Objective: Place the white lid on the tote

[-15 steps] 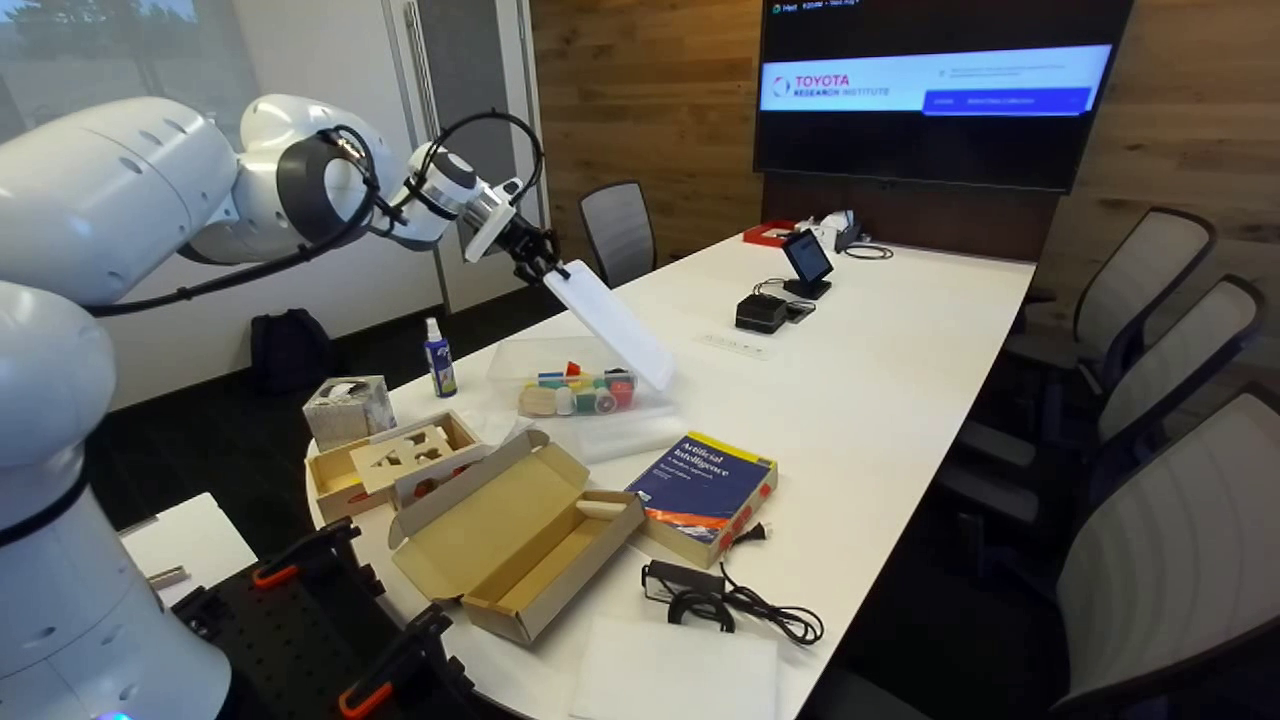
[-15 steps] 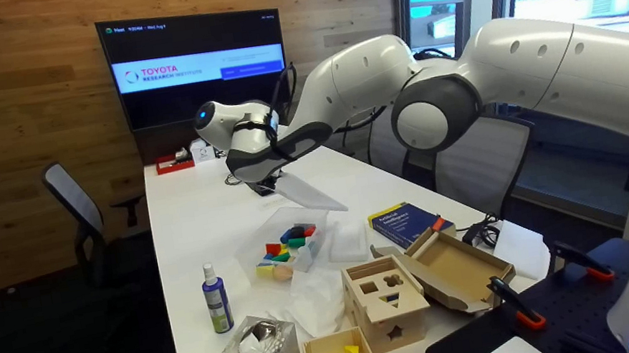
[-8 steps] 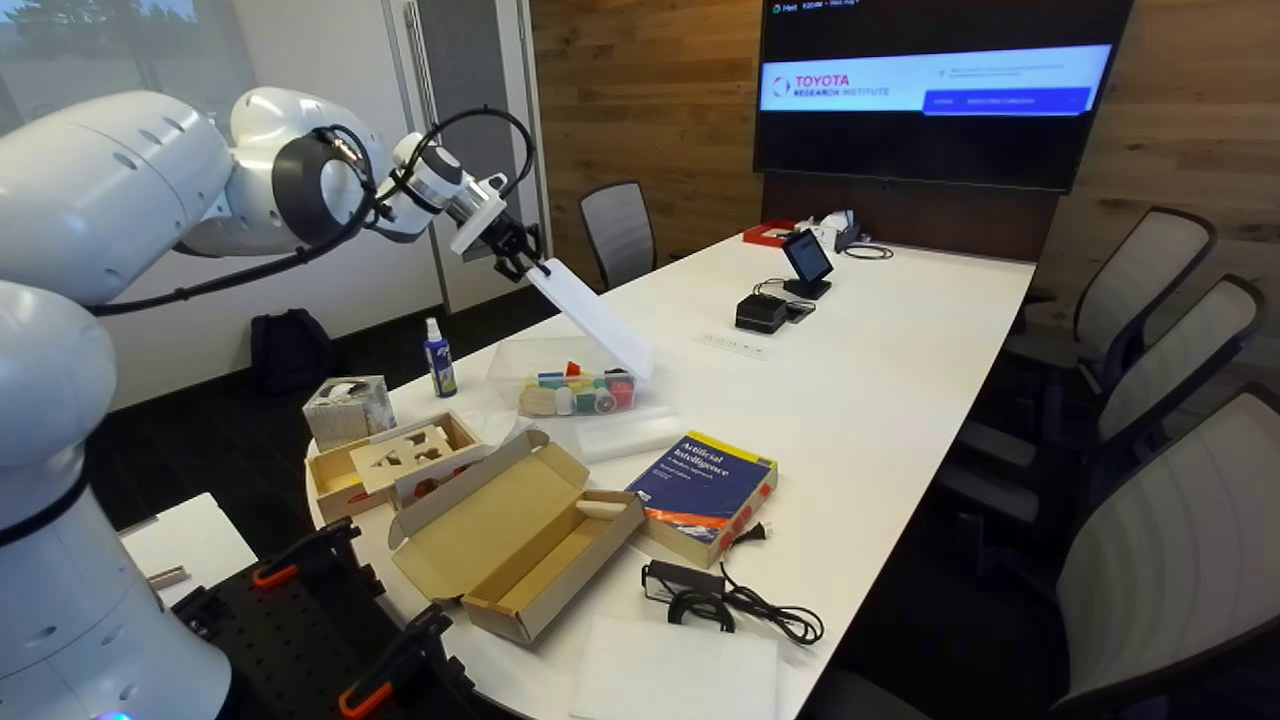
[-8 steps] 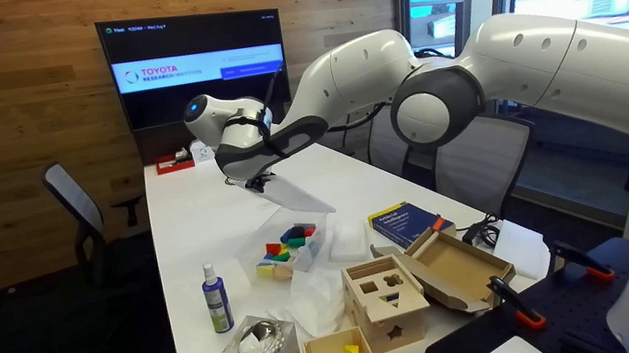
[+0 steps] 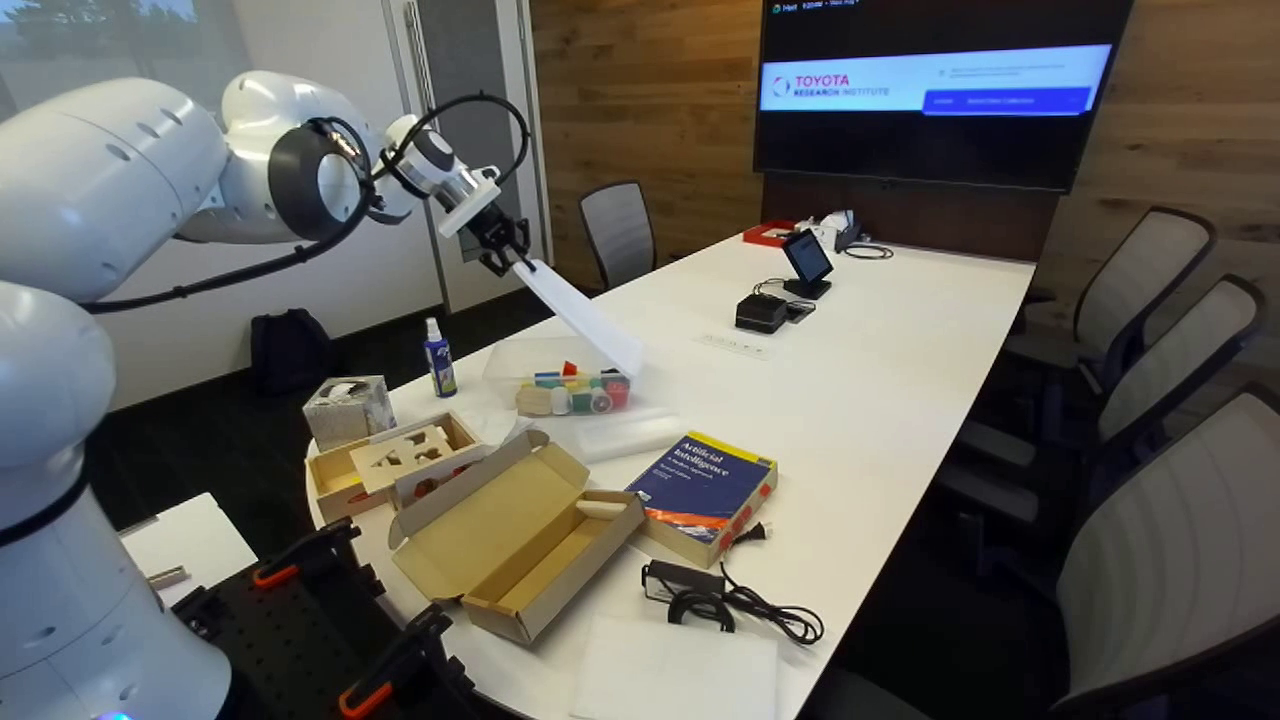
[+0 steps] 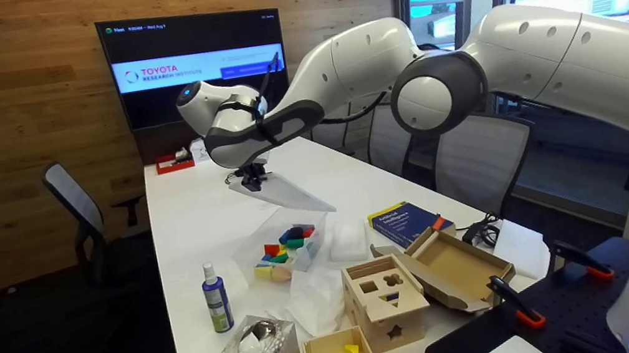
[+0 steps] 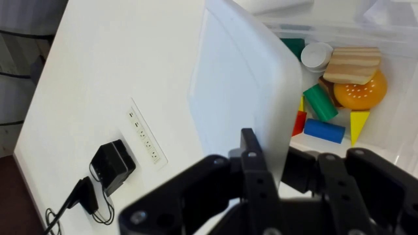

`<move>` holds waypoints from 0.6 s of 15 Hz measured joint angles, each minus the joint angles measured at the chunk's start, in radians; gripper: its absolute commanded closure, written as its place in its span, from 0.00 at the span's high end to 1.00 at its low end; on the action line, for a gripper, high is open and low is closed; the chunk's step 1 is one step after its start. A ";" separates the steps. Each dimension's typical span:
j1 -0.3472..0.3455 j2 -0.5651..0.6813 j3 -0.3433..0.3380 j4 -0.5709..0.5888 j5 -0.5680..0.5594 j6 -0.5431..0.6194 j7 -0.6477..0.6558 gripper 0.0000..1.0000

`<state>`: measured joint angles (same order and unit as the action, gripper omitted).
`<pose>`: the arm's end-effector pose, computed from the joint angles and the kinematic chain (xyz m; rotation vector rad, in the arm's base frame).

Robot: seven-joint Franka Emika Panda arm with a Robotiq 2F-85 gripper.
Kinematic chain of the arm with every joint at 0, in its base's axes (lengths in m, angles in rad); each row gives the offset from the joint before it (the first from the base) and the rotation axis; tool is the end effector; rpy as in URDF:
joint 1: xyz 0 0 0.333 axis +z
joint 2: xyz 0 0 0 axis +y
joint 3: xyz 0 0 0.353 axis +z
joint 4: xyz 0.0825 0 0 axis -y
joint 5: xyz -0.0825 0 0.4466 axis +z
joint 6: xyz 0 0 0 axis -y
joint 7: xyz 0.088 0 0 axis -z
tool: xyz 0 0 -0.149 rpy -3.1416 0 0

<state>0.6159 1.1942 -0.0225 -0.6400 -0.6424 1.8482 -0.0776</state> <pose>0.7872 0.4577 0.2263 2.2870 1.0534 0.2331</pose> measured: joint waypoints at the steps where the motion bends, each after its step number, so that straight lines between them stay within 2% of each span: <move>1: -0.005 -0.002 0.014 0.000 0.008 0.000 -0.019 0.01; 4: -0.017 -0.003 0.042 0.000 0.016 0.000 -0.044 0.01; 9: -0.025 0.000 0.046 0.000 0.016 0.027 -0.045 0.01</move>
<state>0.5910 1.1939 0.0234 -0.6403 -0.6262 1.8756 -0.1223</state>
